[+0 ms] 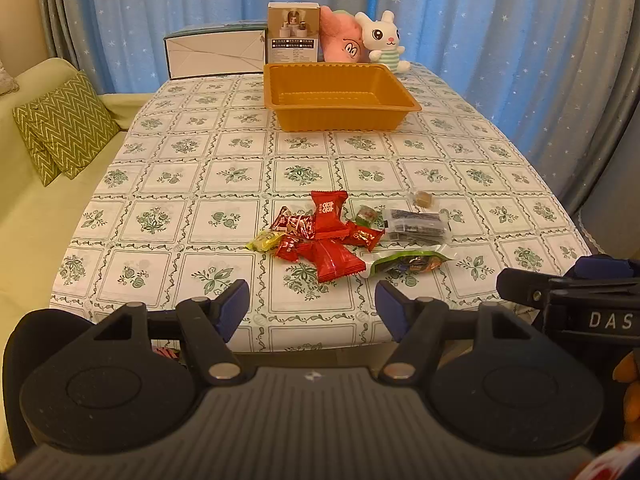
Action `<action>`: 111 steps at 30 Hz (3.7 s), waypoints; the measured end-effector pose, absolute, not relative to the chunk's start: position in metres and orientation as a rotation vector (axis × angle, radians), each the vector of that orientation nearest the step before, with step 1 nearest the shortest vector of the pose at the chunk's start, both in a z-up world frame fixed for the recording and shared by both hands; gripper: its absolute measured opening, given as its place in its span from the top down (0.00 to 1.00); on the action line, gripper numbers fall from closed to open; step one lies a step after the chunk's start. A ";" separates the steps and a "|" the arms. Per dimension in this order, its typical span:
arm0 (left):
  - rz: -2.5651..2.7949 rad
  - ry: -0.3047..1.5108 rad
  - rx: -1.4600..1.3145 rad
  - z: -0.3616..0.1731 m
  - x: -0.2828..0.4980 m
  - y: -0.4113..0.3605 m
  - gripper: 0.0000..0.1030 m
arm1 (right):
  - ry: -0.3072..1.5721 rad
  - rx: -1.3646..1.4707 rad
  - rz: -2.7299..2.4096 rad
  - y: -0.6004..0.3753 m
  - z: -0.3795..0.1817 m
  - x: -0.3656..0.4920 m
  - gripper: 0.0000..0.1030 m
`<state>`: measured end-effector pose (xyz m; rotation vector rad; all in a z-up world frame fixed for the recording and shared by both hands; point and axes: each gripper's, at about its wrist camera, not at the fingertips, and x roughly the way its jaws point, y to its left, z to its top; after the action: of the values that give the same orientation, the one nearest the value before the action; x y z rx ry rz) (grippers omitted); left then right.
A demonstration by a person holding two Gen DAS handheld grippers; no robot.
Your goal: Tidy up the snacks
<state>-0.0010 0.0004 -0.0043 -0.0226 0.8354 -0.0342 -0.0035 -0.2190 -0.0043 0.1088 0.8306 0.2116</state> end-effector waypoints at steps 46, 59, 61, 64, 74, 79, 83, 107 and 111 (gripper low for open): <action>-0.045 0.839 -0.037 -0.004 -0.001 -0.001 0.35 | 0.831 0.120 0.213 -0.219 -0.006 -0.003 0.01; -0.046 0.840 -0.040 -0.005 -0.001 -0.002 0.35 | 0.832 0.119 0.213 -0.220 -0.007 -0.003 0.01; -0.046 0.840 -0.041 -0.005 -0.001 -0.002 0.35 | 0.831 0.120 0.213 -0.220 -0.007 -0.003 0.01; -0.046 0.840 -0.042 -0.007 -0.001 -0.003 0.35 | 0.832 0.120 0.214 -0.220 -0.007 -0.003 0.01; -0.053 0.842 -0.052 -0.009 0.000 -0.002 0.35 | 0.828 0.128 0.212 -0.222 -0.009 -0.002 0.01; -0.064 0.844 -0.075 -0.008 0.003 0.002 0.35 | 0.818 0.146 0.195 -0.228 -0.016 0.000 0.01; -0.070 0.846 -0.082 -0.009 0.009 0.006 0.35 | 0.803 0.147 0.190 -0.231 -0.018 0.005 0.01; -0.119 0.927 -0.094 -0.053 0.074 0.020 0.49 | 0.770 -0.280 0.492 -0.185 -0.073 0.062 0.37; -0.137 0.936 -0.109 -0.060 0.082 0.021 0.50 | 0.731 -0.455 0.588 -0.169 -0.088 0.071 0.47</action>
<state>0.0816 0.0211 -0.0597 -0.1095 0.9356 -0.1371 0.0712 -0.1694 -0.0885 -0.4548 0.7311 0.5881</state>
